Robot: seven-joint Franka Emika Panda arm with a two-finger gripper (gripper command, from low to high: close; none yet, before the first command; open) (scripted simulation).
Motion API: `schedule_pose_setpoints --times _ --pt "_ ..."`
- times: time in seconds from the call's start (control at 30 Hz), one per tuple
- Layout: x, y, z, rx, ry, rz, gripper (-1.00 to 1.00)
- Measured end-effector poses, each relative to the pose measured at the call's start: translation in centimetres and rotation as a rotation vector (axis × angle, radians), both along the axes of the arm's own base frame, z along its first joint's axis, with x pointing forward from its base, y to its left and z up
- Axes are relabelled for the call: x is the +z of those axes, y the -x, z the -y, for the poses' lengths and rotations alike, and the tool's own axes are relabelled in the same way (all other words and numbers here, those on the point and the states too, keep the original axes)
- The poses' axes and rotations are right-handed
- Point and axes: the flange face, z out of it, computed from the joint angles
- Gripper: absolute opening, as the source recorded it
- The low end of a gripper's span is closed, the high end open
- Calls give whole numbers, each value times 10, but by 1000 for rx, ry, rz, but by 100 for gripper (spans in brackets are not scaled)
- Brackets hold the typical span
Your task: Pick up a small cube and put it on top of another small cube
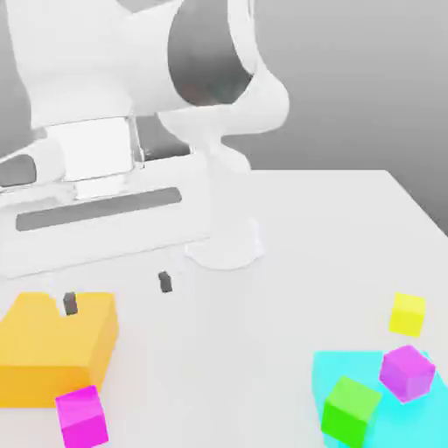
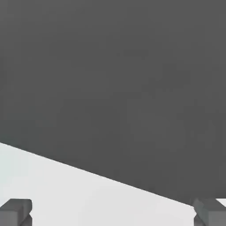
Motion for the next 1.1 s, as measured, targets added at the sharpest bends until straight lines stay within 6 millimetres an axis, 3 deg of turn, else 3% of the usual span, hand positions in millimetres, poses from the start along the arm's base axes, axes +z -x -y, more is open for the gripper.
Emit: schedule_pose_setpoints --times 0.27,0.43,0.47,0.67,0.83,0.9,1.1 --pt "-114 29 50 110 118 -170 0" --pt "-181 34 58 127 138 -191 0" --pt "-189 35 58 126 137 -192 -100" --pt "-193 35 58 126 135 -194 -100" --pt "-140 35 58 127 137 -193 -100" --pt "-128 26 31 162 120 -195 -100" --pt "-104 -2 -101 335 80 -202 -100"
